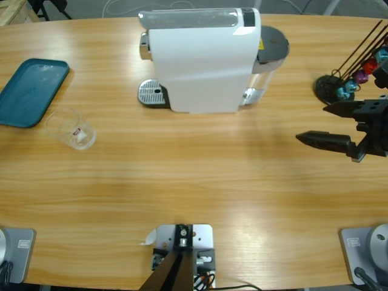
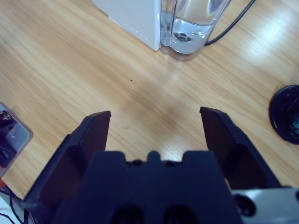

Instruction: Pour coffee

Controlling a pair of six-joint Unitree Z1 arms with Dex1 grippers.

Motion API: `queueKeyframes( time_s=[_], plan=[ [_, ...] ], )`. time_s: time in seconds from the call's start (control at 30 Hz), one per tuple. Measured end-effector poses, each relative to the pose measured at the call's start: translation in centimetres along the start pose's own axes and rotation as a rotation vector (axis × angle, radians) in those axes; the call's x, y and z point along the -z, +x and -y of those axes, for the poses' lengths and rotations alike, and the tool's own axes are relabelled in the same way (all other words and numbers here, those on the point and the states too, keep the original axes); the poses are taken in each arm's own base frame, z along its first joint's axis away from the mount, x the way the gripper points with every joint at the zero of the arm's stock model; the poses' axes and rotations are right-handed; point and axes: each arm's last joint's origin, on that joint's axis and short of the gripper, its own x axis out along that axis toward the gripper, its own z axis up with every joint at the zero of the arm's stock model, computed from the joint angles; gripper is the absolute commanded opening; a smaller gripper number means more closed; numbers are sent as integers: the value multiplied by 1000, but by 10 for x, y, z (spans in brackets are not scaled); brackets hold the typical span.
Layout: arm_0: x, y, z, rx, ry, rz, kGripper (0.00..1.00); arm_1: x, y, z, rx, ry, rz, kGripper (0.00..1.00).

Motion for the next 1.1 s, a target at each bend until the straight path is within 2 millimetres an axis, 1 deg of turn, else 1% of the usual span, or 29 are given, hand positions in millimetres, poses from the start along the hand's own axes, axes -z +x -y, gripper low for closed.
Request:
queueKeyframes(
  time_s=[0.47,0.5,0.53,0.57,0.6,0.63,0.73,0.8,0.87,0.93,1.03,1.1],
  plan=[
    [0,1,1,20,0,-10,381,0,-1,1,20,5,4,839],
    [0,2,1,26,0,-15,412,0,-1,1,20,5,4,839],
    [-1,3,2,37,0,-20,468,0,-1,1,20,5,4,839],
    [-4,3,4,57,-8,-20,522,0,-1,1,20,5,4,839],
    [-10,2,6,83,-28,-15,554,0,-1,1,20,5,4,839],
    [-16,1,8,117,-53,-8,617,0,-1,1,20,5,4,839],
    [-41,-2,17,209,-161,10,628,0,-1,1,20,5,4,839],
    [-56,1,21,253,-253,1,628,0,-1,1,20,5,4,839],
    [-66,12,22,284,-343,-35,628,0,-1,1,20,5,4,839],
    [-72,31,20,303,-443,-79,627,0,-1,1,20,5,4,839],
    [-83,69,12,318,-600,-129,625,0,-1,1,20,5,4,839],
    [-90,98,6,334,-696,-165,627,0,-1,1,20,5,3,839]
  ],
)
